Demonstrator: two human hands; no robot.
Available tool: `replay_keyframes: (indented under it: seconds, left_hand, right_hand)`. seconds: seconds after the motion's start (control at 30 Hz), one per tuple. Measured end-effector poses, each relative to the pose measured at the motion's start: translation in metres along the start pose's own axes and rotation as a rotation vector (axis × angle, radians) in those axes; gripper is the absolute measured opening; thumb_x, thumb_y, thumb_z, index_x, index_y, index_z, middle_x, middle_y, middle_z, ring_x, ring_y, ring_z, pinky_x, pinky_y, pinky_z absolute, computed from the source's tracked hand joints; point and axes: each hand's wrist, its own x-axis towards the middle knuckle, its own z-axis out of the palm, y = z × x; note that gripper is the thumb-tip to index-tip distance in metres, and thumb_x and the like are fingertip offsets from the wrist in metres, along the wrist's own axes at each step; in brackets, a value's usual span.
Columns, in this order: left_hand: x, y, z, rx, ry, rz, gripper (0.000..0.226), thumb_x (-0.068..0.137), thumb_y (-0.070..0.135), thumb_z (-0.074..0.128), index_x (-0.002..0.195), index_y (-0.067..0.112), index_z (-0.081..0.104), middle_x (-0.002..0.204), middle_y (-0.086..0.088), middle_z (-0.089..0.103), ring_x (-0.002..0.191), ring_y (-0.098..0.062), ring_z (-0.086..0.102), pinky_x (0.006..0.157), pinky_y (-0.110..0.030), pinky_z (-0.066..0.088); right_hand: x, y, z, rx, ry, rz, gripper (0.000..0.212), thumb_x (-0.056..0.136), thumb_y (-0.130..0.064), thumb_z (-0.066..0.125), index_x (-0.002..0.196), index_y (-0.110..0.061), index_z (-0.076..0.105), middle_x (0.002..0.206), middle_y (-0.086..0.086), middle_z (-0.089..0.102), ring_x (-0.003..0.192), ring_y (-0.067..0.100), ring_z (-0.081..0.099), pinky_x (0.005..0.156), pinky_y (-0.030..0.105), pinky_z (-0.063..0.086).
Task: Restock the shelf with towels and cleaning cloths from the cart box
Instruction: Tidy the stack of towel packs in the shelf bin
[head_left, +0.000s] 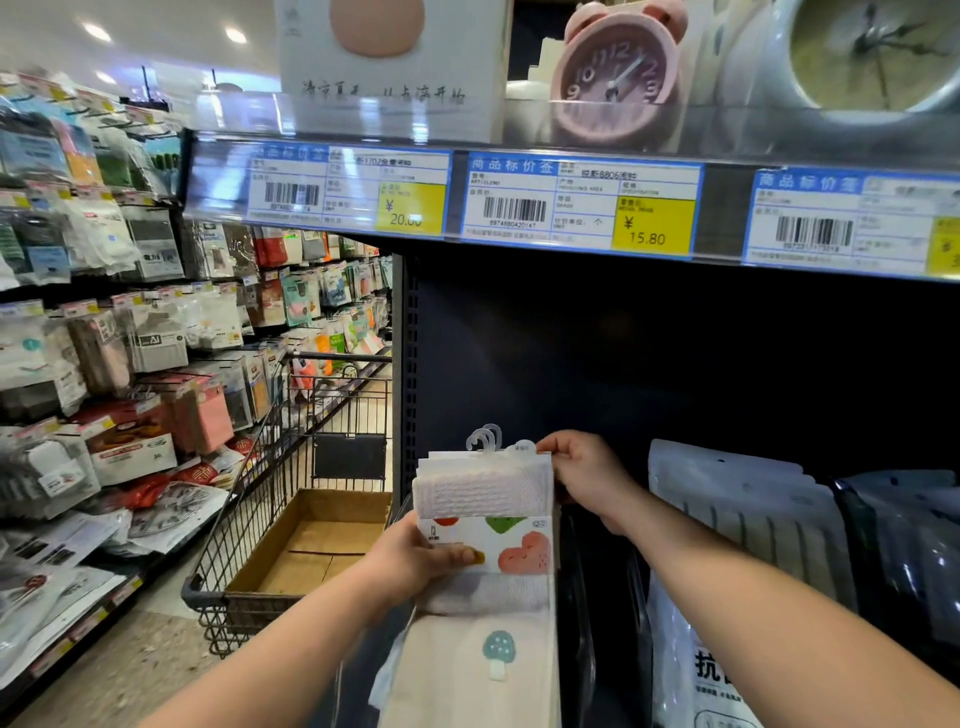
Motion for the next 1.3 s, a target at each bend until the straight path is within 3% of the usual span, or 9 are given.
replay_keyframes:
  seconds: [0.1,0.23,0.47,0.63,0.8,0.9,1.07,1.2,1.3]
  left_hand:
    - [0.001,0.000,-0.003,0.058,0.012,-0.008,0.029,0.078,0.009,0.073,0.099,0.019,0.056,0.101,-0.002,0.070,0.099,-0.020,0.066,0.093,-0.040,0.053]
    - [0.002,-0.014,-0.004,-0.043,0.096,-0.051,0.067,0.068,0.005,0.081,0.117,0.020,0.038,0.112,-0.006,0.062,0.105,-0.023,0.061,0.090,-0.040,0.054]
    - [0.001,-0.018,0.000,0.071,0.026,-0.084,0.036,0.073,-0.001,0.075,0.102,0.015,0.062,0.099,-0.005,0.072,0.097,-0.023,0.067,0.087,-0.038,0.056]
    - [0.005,-0.018,0.000,0.092,-0.020,-0.112,0.038,0.074,0.000,0.074,0.108,0.012,0.061,0.102,-0.007,0.071,0.096,-0.022,0.067,0.088,-0.037,0.056]
    - [0.005,-0.020,0.000,0.033,-0.008,-0.119,0.041,0.073,-0.003,0.074,0.108,0.013,0.059,0.102,-0.009,0.071,0.096,-0.024,0.067,0.085,-0.037,0.056]
    - [0.003,-0.019,0.001,-0.001,-0.014,-0.125,0.040,0.074,-0.003,0.073,0.107,0.015,0.059,0.101,-0.008,0.071,0.096,-0.023,0.067,0.080,-0.034,0.057]
    - [0.001,-0.014,0.003,0.013,-0.031,-0.131,0.032,0.079,-0.002,0.069,0.104,0.016,0.060,0.101,-0.006,0.070,0.095,-0.019,0.066,0.079,-0.028,0.056]
    - [0.000,-0.013,0.000,-0.040,-0.025,-0.155,0.032,0.078,-0.005,0.068,0.103,0.013,0.061,0.099,-0.009,0.072,0.094,-0.023,0.067,0.078,-0.032,0.057]
    - [0.000,-0.012,-0.003,-0.067,-0.027,-0.145,0.028,0.077,-0.006,0.068,0.102,0.007,0.065,0.095,-0.010,0.075,0.095,-0.028,0.069,0.089,-0.042,0.055]
  right_hand:
    - [0.001,0.002,0.004,0.031,0.015,0.003,0.021,0.092,-0.006,0.052,0.078,-0.020,0.061,0.078,0.000,0.062,0.071,0.013,0.057,0.061,0.024,0.046]
    - [-0.001,0.002,0.006,0.029,-0.128,0.076,0.016,0.094,-0.012,0.051,0.085,-0.019,0.062,0.079,-0.001,0.063,0.071,0.011,0.058,0.060,0.022,0.048]
    - [0.011,0.019,-0.015,-0.107,-0.088,0.127,0.025,0.091,0.000,0.048,0.099,-0.016,0.066,0.097,-0.001,0.063,0.084,0.006,0.057,0.069,0.019,0.047]
    - [0.023,0.042,-0.011,-0.424,-0.186,0.117,0.045,0.083,-0.014,0.069,0.125,-0.006,0.057,0.126,0.009,0.060,0.117,0.022,0.057,0.099,0.029,0.044]
    - [0.024,0.045,-0.005,-0.536,-0.330,0.065,0.011,0.087,-0.013,0.061,0.092,-0.007,0.068,0.084,-0.001,0.059,0.081,0.013,0.053,0.069,0.025,0.040]
    - [0.026,0.045,-0.003,-0.596,-0.351,0.086,0.020,0.088,-0.015,0.058,0.069,-0.021,0.057,0.076,-0.004,0.054,0.072,0.011,0.049,0.066,0.026,0.039]
    - [0.028,0.042,-0.007,-0.658,-0.427,0.069,0.012,0.085,-0.022,0.062,0.097,-0.022,0.064,0.095,-0.004,0.061,0.087,0.013,0.058,0.077,0.026,0.047]
    - [0.030,0.038,-0.004,-0.649,-0.341,-0.012,0.018,0.086,-0.016,0.059,0.071,-0.024,0.054,0.079,-0.005,0.056,0.075,0.013,0.055,0.063,0.025,0.041]
    - [0.032,0.027,-0.006,-0.471,-0.232,-0.064,0.015,0.086,-0.008,0.060,0.079,-0.021,0.055,0.083,-0.004,0.058,0.078,0.010,0.055,0.062,0.020,0.042]
